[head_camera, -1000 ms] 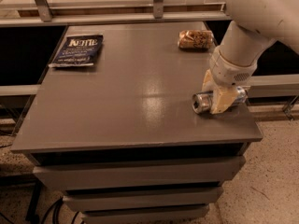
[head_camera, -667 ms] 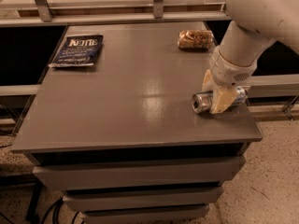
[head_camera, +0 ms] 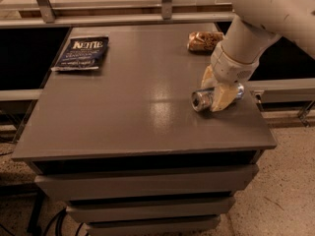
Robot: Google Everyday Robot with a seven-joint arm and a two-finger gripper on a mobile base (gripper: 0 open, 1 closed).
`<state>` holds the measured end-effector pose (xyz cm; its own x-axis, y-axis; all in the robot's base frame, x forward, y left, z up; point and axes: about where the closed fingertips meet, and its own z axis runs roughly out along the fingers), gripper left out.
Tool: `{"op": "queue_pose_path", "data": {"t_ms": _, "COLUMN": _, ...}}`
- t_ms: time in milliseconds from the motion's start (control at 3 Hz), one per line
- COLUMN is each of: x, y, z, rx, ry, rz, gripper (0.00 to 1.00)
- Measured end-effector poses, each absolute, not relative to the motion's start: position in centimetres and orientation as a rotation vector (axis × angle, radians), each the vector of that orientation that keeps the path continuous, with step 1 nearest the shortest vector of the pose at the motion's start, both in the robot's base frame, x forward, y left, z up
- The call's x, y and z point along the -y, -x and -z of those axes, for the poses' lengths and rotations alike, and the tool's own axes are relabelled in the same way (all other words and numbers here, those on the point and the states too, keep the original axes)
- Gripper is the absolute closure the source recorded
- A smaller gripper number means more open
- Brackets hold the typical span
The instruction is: Move redbull can near blue chip bag
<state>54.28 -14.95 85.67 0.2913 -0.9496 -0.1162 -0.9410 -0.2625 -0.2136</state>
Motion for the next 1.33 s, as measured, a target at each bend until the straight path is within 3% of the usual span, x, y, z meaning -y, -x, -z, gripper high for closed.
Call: {"op": "queue_pose_path", "data": {"t_ms": 1333, "x": 6.5, "y": -60.2, "z": -86.0, "rx": -1.320, "ry": 2.450, "rz": 0.083, "gripper": 1.00}}
